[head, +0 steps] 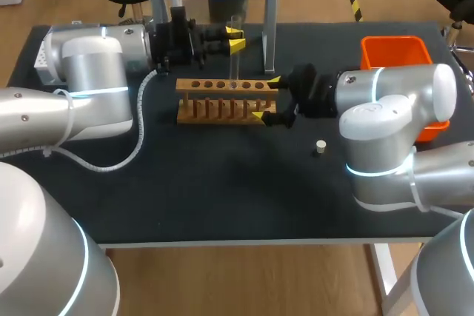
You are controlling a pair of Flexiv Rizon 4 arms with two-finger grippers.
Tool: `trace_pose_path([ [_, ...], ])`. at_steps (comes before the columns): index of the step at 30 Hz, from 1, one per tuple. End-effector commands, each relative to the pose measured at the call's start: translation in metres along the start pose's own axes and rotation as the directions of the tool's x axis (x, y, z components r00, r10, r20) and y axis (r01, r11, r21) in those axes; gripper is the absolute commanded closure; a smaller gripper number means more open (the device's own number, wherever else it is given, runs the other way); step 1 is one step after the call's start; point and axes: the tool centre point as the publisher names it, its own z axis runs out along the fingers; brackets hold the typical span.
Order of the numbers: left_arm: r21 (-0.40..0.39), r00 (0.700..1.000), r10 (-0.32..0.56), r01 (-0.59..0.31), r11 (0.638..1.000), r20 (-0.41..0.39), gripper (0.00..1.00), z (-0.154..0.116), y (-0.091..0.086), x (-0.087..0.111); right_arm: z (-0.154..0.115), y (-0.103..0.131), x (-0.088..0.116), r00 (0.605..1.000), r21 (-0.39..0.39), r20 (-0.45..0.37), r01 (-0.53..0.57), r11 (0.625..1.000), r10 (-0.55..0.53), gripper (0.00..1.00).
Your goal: Invert the test tube, pick up the pipette, mount the tip to pipette, aspirate from beaker and dispense into the tube, eject the tip, return the pipette, and cap with the stopper.
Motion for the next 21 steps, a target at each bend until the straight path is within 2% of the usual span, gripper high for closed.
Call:
trace_pose_path([
  [1,0.003,1.000,-0.002,0.002,1.000,-0.005,1.00,-0.0005,0.0047,-0.0021,-0.0004,0.0004,-0.0008,1.000,0.002,-0.004,0.000,1.000,0.000,0.00],
  [21,-0.001,1.000,0.001,-0.001,1.000,-0.015,1.00,0.0029,0.0037,-0.0100,-0.0004,0.0004,-0.0008,1.000,0.002,-0.004,0.000,1.000,0.000,0.00],
])
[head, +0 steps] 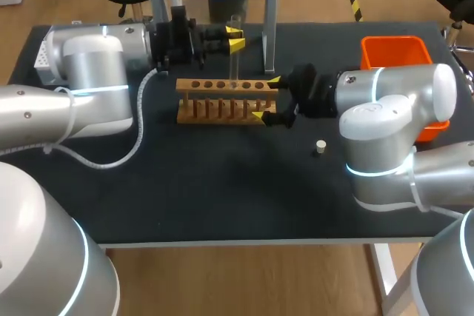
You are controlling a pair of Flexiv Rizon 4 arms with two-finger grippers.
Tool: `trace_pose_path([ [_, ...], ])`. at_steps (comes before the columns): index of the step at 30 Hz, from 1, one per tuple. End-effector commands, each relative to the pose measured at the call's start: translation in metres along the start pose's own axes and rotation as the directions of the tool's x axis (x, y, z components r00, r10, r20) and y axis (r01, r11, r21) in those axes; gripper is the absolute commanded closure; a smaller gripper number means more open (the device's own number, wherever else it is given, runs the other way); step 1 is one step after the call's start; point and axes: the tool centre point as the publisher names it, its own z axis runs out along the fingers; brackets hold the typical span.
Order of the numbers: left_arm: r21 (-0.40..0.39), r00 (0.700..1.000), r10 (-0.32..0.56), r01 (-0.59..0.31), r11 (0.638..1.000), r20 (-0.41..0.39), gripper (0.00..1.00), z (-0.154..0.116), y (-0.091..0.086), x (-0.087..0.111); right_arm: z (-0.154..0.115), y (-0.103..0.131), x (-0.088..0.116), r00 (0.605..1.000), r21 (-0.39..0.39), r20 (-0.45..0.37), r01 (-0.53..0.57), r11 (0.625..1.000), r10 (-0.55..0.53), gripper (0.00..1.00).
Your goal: Invert the test tube, pick up the pipette, mount the tip to pipette, aspirate from beaker and dispense into the tube, eject the tip, return the pipette, and cap with the stopper.
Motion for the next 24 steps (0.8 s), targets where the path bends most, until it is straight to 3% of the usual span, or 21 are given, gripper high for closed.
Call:
trace_pose_path([
  [1,-0.001,1.000,-0.001,0.001,1.000,-0.007,1.00,0.001,0.001,-0.003,0.000,0.000,-0.001,1.000,0.002,-0.004,0.000,1.000,0.000,0.00],
  [24,0.009,1.000,-0.018,0.018,1.000,-0.003,1.00,0.001,0.013,-0.002,0.000,0.000,-0.001,1.000,0.002,-0.004,0.000,1.000,0.000,0.00],
])
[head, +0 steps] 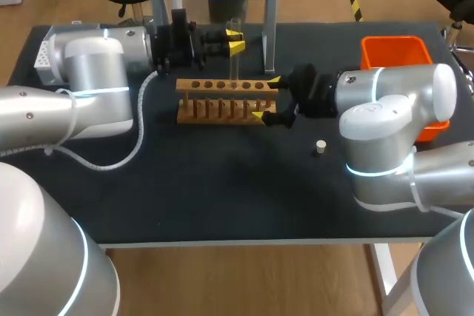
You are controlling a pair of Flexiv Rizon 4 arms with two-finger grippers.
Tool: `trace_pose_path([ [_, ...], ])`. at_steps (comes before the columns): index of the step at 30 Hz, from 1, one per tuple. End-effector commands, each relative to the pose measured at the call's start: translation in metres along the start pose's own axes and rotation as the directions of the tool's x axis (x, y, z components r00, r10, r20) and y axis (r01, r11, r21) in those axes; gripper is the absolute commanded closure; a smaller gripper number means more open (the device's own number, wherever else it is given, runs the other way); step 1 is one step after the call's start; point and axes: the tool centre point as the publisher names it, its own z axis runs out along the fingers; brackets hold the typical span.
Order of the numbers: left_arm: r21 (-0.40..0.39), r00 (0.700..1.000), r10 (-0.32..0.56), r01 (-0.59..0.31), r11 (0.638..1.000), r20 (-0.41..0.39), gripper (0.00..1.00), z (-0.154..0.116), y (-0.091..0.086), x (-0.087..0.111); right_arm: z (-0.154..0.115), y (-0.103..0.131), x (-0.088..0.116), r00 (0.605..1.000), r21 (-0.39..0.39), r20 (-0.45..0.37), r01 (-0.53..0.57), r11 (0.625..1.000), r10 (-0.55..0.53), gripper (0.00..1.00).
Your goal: Invert the test tube, pick up the pipette, mount the tip to pipette, aspirate from beaker and dispense into the tube, eject the tip, return the pipette, and cap with the stopper.
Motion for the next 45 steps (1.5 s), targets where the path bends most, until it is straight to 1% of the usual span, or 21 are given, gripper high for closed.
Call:
trace_pose_path([
  [1,0.005,1.000,0.000,0.000,1.000,-0.002,1.00,0.002,0.004,-0.001,0.000,0.000,-0.001,1.000,0.002,-0.003,0.000,1.000,0.000,0.00],
  [6,-0.002,1.000,-0.006,0.006,1.000,-0.002,1.00,0.001,0.007,-0.002,0.000,0.000,-0.001,1.000,0.002,-0.003,0.000,1.000,0.000,0.00],
  [16,-0.042,1.000,-0.010,0.010,0.999,0.000,1.00,-0.002,0.012,-0.002,0.000,0.000,-0.001,1.000,0.002,-0.003,0.000,1.000,0.000,0.00],
  [23,-0.046,1.000,-0.018,0.018,0.999,0.002,1.00,-0.003,0.016,-0.003,0.000,0.000,-0.001,1.000,0.002,-0.003,0.000,1.000,0.000,0.00],
  [24,-0.081,1.000,-0.015,0.014,0.997,-0.003,1.00,-0.003,0.016,-0.003,0.000,0.000,-0.001,1.000,0.002,-0.003,0.000,1.000,0.000,0.00],
  [25,-0.096,1.000,-0.012,0.011,0.995,-0.007,1.00,-0.003,0.017,-0.003,0.000,0.000,-0.001,1.000,0.002,-0.003,0.000,1.000,0.000,0.00],
  [45,-0.108,1.000,-0.031,0.030,0.994,-0.005,1.00,-0.003,0.028,-0.005,0.000,0.000,-0.001,1.000,0.002,-0.003,0.000,1.000,0.000,0.00],
])
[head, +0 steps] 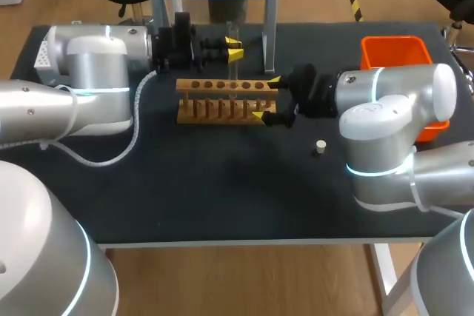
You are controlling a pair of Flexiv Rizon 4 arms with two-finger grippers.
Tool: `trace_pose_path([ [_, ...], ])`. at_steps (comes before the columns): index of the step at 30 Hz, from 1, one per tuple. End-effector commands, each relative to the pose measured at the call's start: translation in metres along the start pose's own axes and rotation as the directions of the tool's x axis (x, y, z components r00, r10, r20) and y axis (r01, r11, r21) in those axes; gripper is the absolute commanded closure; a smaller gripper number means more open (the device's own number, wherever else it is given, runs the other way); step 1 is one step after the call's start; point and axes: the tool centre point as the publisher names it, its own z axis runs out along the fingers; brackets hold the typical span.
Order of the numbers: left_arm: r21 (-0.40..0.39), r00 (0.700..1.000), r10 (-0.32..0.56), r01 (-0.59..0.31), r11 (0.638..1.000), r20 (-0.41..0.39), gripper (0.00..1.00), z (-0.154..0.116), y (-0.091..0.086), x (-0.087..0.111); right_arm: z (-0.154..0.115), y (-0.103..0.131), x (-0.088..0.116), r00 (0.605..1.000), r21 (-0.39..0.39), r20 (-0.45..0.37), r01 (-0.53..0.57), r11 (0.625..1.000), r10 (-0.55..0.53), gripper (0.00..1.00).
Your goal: Invert the test tube, pick up the pipette, mount the tip to pipette, aspirate from beaker and dispense into the tube, eject the tip, return the pipette, and cap with the stopper.
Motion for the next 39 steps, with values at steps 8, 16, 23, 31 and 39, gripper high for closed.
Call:
trace_pose_path([
  [8,0.000,1.000,-0.007,0.007,1.000,-0.004,1.00,0.002,0.008,-0.002,0.000,0.000,-0.001,1.000,0.002,-0.003,0.000,1.000,0.000,0.00],
  [16,0.006,1.000,-0.011,0.011,1.000,-0.001,1.00,0.001,0.014,-0.004,0.000,0.000,-0.001,1.000,0.002,-0.003,0.000,1.000,0.000,0.00],
  [23,0.013,1.000,-0.013,0.013,1.000,0.000,1.00,0.000,0.017,-0.005,0.000,0.000,-0.001,1.000,0.002,-0.003,0.000,1.000,0.000,0.00],
  [31,0.017,1.000,-0.016,0.016,1.000,0.001,1.00,-0.001,0.021,-0.006,0.000,0.000,-0.001,1.000,0.002,-0.003,0.000,1.000,0.000,0.00],
  [39,0.024,1.000,-0.022,0.022,0.999,-0.002,1.00,0.000,0.026,-0.007,0.000,0.000,-0.001,1.000,0.002,-0.003,0.000,1.000,0.000,0.00],
])
